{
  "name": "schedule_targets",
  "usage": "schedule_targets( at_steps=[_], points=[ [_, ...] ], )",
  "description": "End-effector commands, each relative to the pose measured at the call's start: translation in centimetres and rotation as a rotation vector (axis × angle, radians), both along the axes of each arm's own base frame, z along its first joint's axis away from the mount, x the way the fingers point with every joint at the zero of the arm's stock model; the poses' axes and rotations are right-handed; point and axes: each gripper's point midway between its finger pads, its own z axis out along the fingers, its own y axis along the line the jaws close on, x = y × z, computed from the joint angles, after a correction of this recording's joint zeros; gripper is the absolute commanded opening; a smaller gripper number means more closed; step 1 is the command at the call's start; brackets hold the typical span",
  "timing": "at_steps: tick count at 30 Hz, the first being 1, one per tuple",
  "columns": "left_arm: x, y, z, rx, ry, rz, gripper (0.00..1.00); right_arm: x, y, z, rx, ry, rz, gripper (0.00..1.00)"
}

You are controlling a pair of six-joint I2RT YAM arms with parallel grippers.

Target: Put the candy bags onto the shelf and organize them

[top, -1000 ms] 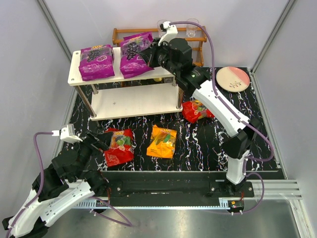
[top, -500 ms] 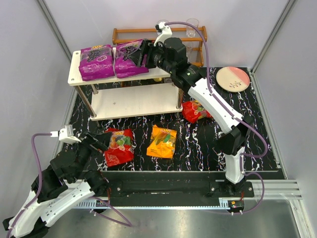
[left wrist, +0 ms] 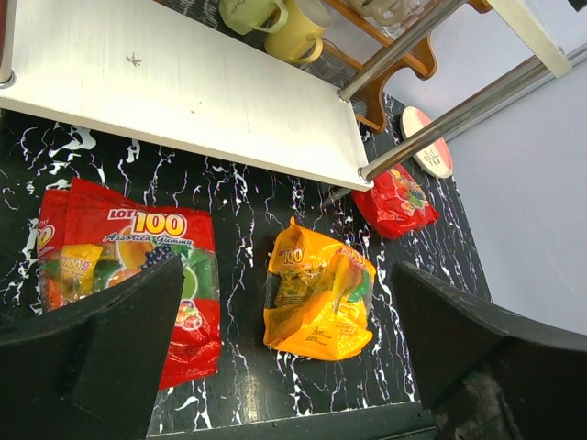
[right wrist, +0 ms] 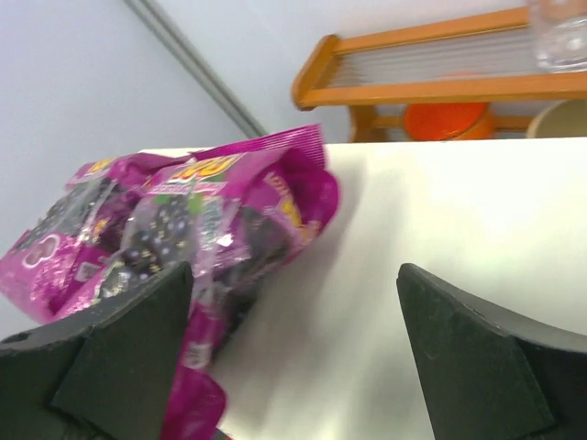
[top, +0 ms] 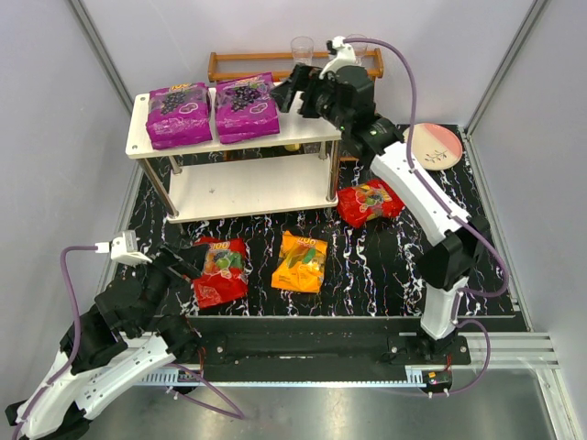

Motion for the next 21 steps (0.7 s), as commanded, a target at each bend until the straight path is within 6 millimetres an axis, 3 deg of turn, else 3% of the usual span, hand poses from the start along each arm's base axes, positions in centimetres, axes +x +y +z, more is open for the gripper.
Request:
schedule_targets(
  at_steps=[1, 5, 8, 11, 12, 14, 15, 16, 21],
  points=[
    [0.4, -0.2, 0.8, -0.017, -0.028, 0.006, 0.99, -0.6, -4.0, 4.9, 0.088, -0.103, -0.08, 1.0],
    [0.3, -0.1, 0.8, -0.02, -0.033, 0.005, 0.99, 1.0, -5.7, 3.1, 0.074, -0.067, -0.143, 0.95],
    [0.2, 0.0, 0.8, -0.018, -0.033, 0.008, 0.99, 1.6, -5.5, 1.8, 0.052, -0.045, -0.142, 0.87],
    [0.3, 0.0, 0.7, -0.02, -0.032, 0.009, 0.99, 2.0, -5.1, 1.1, 0.014, -0.037, -0.131, 0.64],
    [0.2, 0.0, 0.6, -0.021, -0.03, 0.008, 0.99, 2.2, -4.8, 0.9, 0.005, -0.032, -0.123, 0.38],
    [0.3, -0.1, 0.5, -0.019, -0.027, 0.005, 0.99, 1.9, -4.2, 1.4, 0.004, -0.036, -0.085, 0.17],
    [0.3, -0.1, 0.4, -0.017, -0.023, 0.007, 0.99, 2.0, -3.8, 0.5, -0.008, -0.012, -0.076, 0.04],
    [0.3, -0.1, 0.3, -0.018, -0.022, 0.008, 0.99, 2.0, -3.8, 0.5, -0.01, -0.009, -0.082, 0.0],
    [0.3, -0.1, 0.3, -0.019, -0.019, 0.01, 0.99, 1.9, -2.8, -0.7, -0.114, -0.032, -0.156, 0.0]
  ],
)
